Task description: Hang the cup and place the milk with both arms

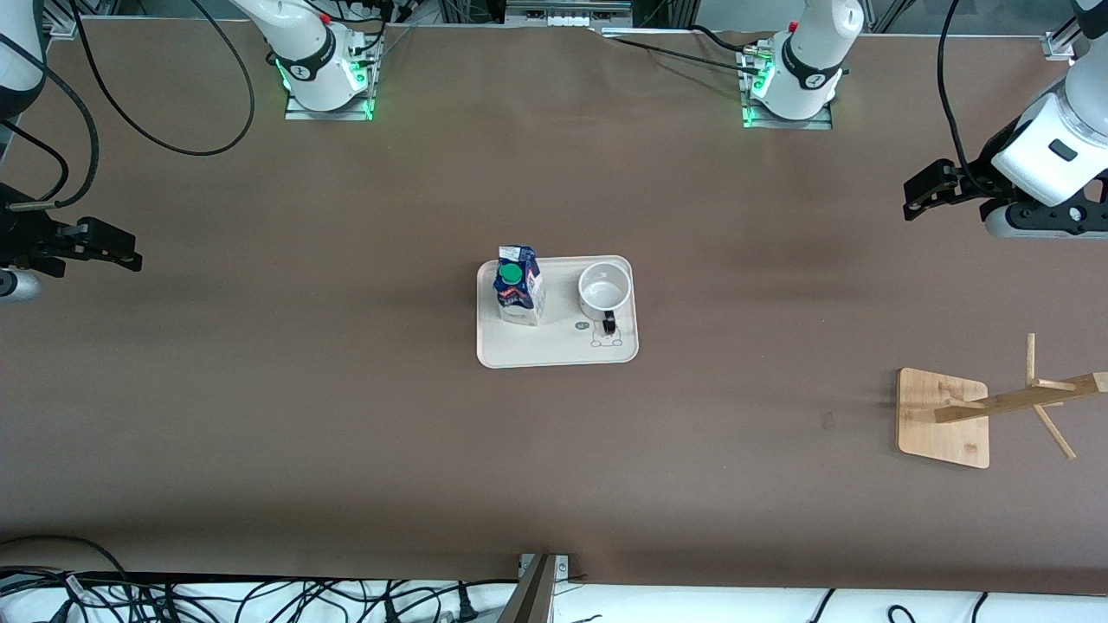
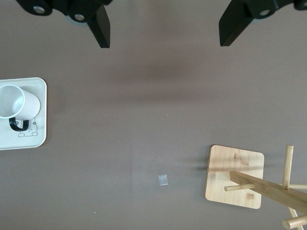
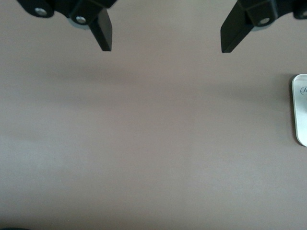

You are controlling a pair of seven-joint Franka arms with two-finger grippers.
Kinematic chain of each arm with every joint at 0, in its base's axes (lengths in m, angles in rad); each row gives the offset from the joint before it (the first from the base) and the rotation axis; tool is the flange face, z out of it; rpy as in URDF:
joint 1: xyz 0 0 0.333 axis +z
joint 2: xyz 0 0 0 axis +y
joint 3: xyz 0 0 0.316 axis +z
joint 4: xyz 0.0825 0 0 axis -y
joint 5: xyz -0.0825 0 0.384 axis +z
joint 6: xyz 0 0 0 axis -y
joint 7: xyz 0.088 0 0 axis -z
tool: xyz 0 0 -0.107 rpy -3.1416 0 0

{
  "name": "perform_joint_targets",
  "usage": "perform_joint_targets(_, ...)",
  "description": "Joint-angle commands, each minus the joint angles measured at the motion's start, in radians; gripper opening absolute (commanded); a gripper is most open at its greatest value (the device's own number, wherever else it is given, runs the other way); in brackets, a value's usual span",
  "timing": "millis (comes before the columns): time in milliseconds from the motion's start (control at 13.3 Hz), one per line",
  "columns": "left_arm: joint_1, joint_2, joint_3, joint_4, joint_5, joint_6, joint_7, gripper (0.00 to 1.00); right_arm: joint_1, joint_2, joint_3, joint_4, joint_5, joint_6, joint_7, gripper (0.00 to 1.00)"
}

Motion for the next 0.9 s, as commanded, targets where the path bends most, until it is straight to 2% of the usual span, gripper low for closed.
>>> perform_joint_targets(0, -0.002, -0.005, -0.001, 0.012, -0.004, -0.017, 0.004, 1.00, 0.006, -0.009, -0.007, 0.001, 0.018, -0.014, 0.012, 1.00)
perform_joint_targets(525, -0.002, -0.005, -0.001, 0.012, -0.003, -0.017, 0.004, 1.00, 0.012, 0.018, -0.004, -0.004, 0.025, -0.047, 0.003, 1.00)
perform_joint_targets(825, -0.002, -0.005, -0.001, 0.012, -0.004, -0.017, 0.004, 1.00, 0.120, 0.066, -0.002, -0.009, 0.025, -0.061, 0.012, 1.00)
